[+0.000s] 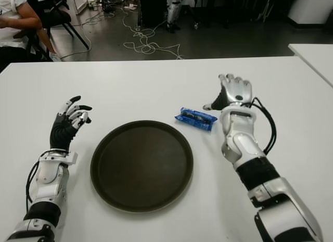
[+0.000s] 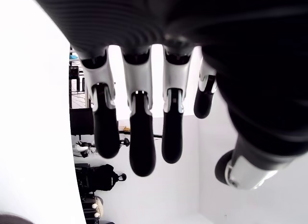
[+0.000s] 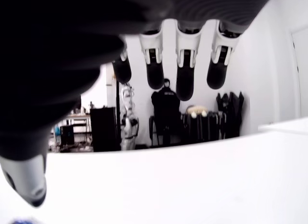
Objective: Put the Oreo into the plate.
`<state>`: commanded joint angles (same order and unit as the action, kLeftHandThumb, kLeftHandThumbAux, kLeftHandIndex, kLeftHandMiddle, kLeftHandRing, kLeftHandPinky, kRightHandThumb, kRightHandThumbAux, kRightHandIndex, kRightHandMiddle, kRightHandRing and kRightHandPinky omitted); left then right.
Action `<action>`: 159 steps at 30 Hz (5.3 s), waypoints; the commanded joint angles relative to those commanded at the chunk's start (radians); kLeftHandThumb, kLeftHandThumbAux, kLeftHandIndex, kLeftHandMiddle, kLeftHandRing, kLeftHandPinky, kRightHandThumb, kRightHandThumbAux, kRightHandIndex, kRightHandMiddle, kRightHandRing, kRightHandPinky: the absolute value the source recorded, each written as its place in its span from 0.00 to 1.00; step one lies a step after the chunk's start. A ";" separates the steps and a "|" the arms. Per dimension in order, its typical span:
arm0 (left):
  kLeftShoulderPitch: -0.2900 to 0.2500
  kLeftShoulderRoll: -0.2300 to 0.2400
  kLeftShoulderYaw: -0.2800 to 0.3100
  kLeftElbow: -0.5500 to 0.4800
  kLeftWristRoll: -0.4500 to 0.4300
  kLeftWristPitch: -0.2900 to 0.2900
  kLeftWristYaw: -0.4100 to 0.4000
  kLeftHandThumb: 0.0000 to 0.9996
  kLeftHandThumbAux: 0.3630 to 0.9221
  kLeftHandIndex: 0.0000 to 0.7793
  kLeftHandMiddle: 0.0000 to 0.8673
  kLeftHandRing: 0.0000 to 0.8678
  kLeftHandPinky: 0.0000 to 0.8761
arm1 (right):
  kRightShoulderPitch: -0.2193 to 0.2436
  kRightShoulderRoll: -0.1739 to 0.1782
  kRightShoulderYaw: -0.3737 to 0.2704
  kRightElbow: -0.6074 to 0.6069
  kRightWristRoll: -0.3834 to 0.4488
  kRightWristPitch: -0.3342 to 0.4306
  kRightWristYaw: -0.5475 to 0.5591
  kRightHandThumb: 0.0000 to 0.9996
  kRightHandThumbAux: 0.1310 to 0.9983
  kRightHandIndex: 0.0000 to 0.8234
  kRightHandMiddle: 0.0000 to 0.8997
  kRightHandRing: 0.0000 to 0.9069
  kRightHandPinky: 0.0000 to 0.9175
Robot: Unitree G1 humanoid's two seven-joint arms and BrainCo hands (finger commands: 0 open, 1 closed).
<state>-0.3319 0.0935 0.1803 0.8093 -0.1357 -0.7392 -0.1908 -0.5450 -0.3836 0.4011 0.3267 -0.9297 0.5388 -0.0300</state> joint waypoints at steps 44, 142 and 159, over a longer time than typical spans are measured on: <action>-0.004 -0.004 0.000 0.018 0.007 0.011 0.020 1.00 0.50 0.28 0.45 0.61 0.53 | -0.090 0.068 -0.006 0.320 0.137 -0.226 -0.067 0.00 0.63 0.17 0.24 0.25 0.26; 0.013 -0.001 -0.033 0.002 0.128 0.013 0.157 1.00 0.50 0.24 0.45 0.60 0.39 | -0.178 0.257 0.119 0.899 0.213 -0.502 -0.142 0.00 0.71 0.37 0.34 0.33 0.33; 0.017 -0.009 -0.042 -0.007 0.122 -0.006 0.161 1.00 0.50 0.23 0.45 0.61 0.47 | -0.187 0.225 0.147 0.880 0.213 -0.495 -0.100 0.00 0.62 0.40 0.38 0.40 0.39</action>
<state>-0.3151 0.0846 0.1380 0.8019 -0.0134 -0.7451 -0.0301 -0.7325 -0.1588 0.5477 1.2067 -0.7170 0.0438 -0.1300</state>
